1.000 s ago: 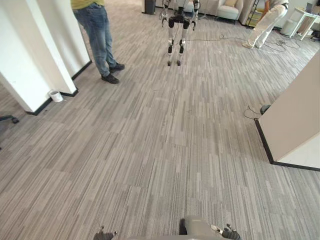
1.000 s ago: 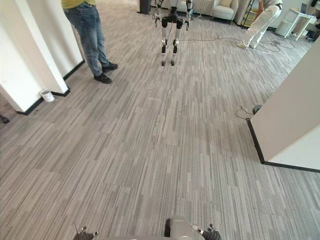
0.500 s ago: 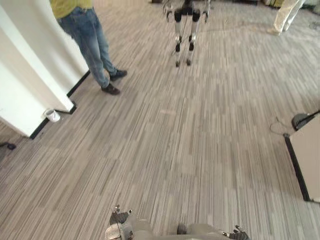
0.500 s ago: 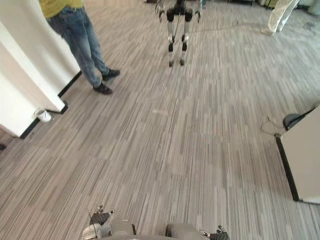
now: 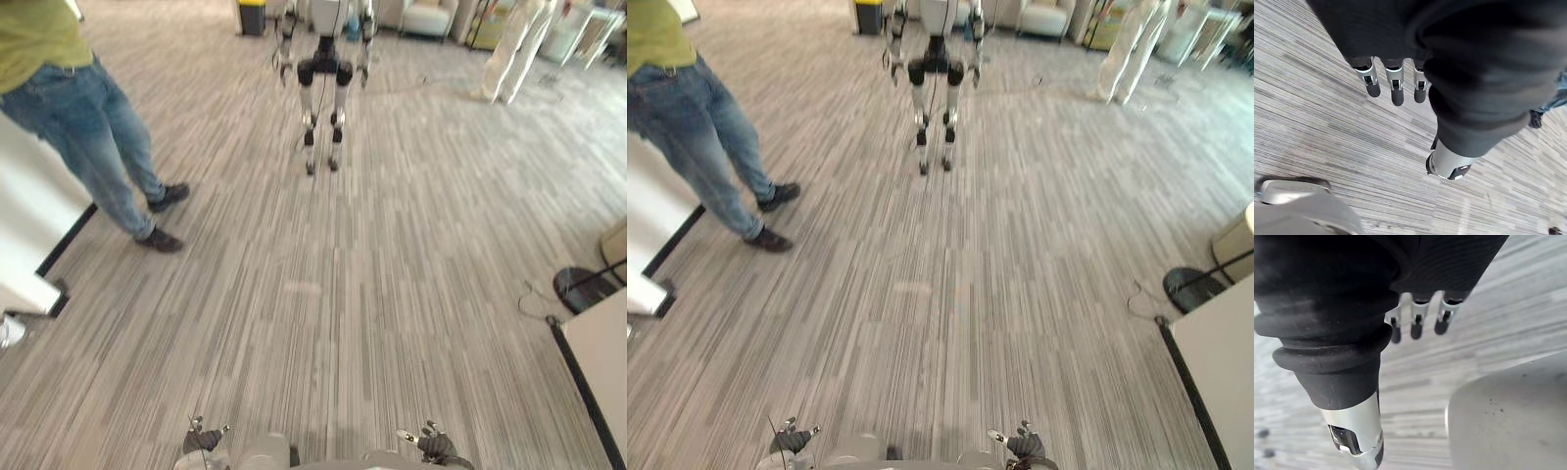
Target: Organize washtable
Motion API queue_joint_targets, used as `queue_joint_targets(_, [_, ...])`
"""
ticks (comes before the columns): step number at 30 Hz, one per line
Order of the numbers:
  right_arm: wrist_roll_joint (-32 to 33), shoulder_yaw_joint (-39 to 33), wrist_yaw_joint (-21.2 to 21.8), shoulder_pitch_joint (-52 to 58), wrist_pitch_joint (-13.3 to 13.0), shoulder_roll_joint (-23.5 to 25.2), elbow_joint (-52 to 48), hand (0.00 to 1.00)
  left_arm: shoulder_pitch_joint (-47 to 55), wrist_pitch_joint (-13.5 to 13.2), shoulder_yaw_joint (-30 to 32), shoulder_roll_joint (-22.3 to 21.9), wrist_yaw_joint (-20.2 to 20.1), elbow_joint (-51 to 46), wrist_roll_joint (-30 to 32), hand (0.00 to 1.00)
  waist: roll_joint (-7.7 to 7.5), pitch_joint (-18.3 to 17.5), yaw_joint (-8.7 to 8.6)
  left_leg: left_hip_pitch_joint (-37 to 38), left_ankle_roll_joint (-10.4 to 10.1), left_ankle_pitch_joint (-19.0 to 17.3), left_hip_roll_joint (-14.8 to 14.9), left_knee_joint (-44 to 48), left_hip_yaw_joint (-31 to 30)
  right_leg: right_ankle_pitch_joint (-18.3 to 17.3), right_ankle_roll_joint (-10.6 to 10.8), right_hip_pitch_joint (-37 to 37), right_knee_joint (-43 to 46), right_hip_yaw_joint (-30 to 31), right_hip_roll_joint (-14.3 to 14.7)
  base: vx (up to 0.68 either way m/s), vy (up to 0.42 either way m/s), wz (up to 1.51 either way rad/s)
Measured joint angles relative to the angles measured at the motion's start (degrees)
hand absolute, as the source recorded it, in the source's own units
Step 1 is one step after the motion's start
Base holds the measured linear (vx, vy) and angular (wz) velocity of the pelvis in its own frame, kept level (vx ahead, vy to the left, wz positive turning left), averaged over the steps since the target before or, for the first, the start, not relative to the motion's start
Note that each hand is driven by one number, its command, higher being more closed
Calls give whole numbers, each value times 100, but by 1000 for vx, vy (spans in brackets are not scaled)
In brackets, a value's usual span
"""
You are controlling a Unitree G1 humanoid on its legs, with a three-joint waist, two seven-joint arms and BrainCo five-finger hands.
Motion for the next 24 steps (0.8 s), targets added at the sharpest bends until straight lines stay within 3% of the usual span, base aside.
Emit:
queue_joint_targets(2, [9,-16,22,6,-44,9,-188,0,-7,3,-10,-13,1,-1,21,0,17,4,-114,472,-61,-213,54,-234,-77,-179,-13,-676,-708,-353,70,520,58,10])
queue_joint_targets(4, [36,-109,69,-6,-61,-22,-219,0,-16,10,83,-143,1,0,32,0,67,-9,-214,1083,-241,-511,140,-455,-150,-48,-155,-947,-2791,-827,83,612,5,27])
queue_joint_targets(5, [37,-107,71,-12,-61,-36,-220,0,-24,10,112,-191,1,1,34,0,79,-14,-238,1214,-306,-576,155,-527,-160,73,-211,-986,-3286,-948,104,691,-16,30])
queue_joint_targets(6, [50,-110,72,-15,-61,-74,-228,0,-1,13,160,-343,-1,1,29,0,161,-62,-253,1506,-454,-673,207,-704,-175,545,-457,-1032,-3898,-1191,161,612,-20,40])
queue_joint_targets(7, [27,-92,55,-14,-45,-111,-213,0,13,20,153,-454,-8,2,51,0,205,-108,-279,1548,-516,-678,225,-559,-245,1012,-646,-949,-3940,-1220,211,806,-31,44])
queue_joint_targets(8, [11,-91,48,-32,2,-136,-197,0,-65,33,149,-491,-17,-9,135,0,298,-92,-260,1434,-576,-644,354,-32,-331,1143,-730,-857,-3863,-1258,267,821,-36,37])
queue_joint_targets(9, [-14,27,53,-53,45,-241,-204,0,-107,40,153,-546,-17,-7,174,0,422,-88,-235,1122,-809,-430,535,817,-406,967,-754,-651,-3893,-1340,333,951,-70,14])
queue_joint_targets(10, [-13,160,55,-59,38,-343,-238,0,-131,39,243,-649,-14,-35,179,0,520,-45,-231,593,-809,402,638,2237,-530,766,-774,-301,-4017,-1309,432,764,-69,-11])
queue_joint_targets(11, [-9,205,29,-72,44,-396,-238,0,-113,35,293,-696,-6,-51,176,0,584,10,-202,205,-862,1146,820,3085,-533,656,-810,4,-4170,-1217,503,733,-48,-38])
queue_joint_targets(12, [-14,237,-40,-136,84,-444,-188,0,-115,34,278,-702,-16,-66,171,0,697,80,-190,-114,-781,1000,1062,3814,-413,603,-856,496,-4419,-1113,610,567,-3,-45])
queue_joint_targets(13, [-12,245,-62,-148,102,-428,-154,0,-115,32,279,-700,-17,-82,157,0,700,85,-186,-260,-773,905,1130,3965,-370,595,-867,740,-4564,-1044,625,680,12,-46])
queue_joint_targets(15, [-12,245,-66,-124,114,-285,-57,0,-90,-3,260,-684,-14,-209,142,0,557,108,-126,-611,-783,578,1199,3663,-177,595,-866,1512,-5055,-837,485,681,20,-43])
queue_joint_targets(17, [-11,233,-62,-132,119,-152,13,0,-89,-84,238,-686,-15,-345,136,0,478,105,-8,-1038,-862,377,1182,2501,-124,562,-807,1953,-5362,-660,307,577,77,-50])
queue_joint_targets(18, [-12,229,-63,-120,112,-151,15,0,-98,-100,181,-674,-12,-373,133,0,465,103,53,-1168,-887,393,1107,1757,-127,462,-640,2065,-5422,-614,204,561,195,-43])
queue_joint_targets(19, [-11,229,-66,-103,108,-156,24,0,-94,-110,88,-669,-12,-405,94,0,474,103,64,-1308,-979,485,1004,722,-254,259,-419,2232,-5520,-552,108,468,207,-35])
queue_joint_targets(20, [-3,225,-76,-94,105,-154,25,0,-94,-121,62,-666,-12,-408,73,0,481,99,62,-1356,-1045,604,949,239,-332,124,-331,2310,-5547,-533,69,555,298,-32])
queue_joint_targets(21, [1,228,-95,-74,90,-168,46,0,-88,-154,-13,-660,-6,-430,1,0,513,92,78,-1400,-1011,1325,847,-246,-521,-151,-174,2444,-5550,-480,14,479,295,-35])
queue_joint_targets(22, [12,237,-126,-111,95,-95,160,0,-78,-183,-74,-565,-9,-429,-38,0,327,13,72,-1327,-856,1505,655,-188,-462,-254,-65,2576,-5528,-316,-197,380,241,-24])
queue_joint_targets(24, [9,240,-122,-80,65,43,219,0,-74,-201,-220,-362,-9,-397,-39,0,52,-146,50,-1274,-729,1301,446,-161,-308,-173,-37,2414,-5263,-182,-440,525,261,-8])
